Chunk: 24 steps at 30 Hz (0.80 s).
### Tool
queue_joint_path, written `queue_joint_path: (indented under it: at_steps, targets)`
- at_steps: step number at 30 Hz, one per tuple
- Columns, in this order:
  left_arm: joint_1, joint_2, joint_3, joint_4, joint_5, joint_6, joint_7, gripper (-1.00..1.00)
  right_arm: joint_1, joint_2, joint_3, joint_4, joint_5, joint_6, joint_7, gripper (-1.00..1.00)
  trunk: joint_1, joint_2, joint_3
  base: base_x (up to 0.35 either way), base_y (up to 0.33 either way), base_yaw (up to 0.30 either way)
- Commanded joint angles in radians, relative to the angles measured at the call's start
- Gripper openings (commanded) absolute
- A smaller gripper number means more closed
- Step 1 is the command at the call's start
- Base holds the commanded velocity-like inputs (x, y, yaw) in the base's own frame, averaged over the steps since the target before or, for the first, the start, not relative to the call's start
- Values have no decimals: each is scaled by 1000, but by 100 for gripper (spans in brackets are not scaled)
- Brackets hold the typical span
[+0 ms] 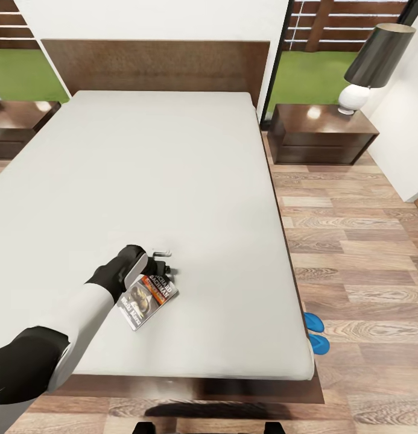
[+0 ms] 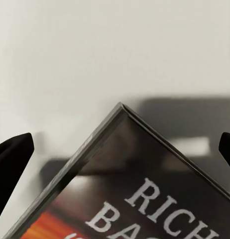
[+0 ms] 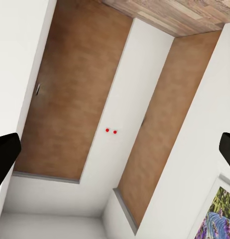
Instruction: In the bedroom, move the book from the bed onto either nightstand, and place the two sandals side by side next to the bed.
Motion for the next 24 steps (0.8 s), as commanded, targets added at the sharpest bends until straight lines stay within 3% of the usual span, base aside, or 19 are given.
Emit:
queue_joint_path:
  at_steps: [1, 24]
  targets:
    - [0, 1, -6, 13, 38, -25, -7, 100, 0, 0, 0, -2, 7, 4, 0, 100, 1, 0, -1, 0, 0, 0]
    - [0, 1, -6, 14, 38, -25, -7, 100, 0, 1, 0, -2, 7, 5, 0, 100, 1, 0, -1, 0, 0, 0]
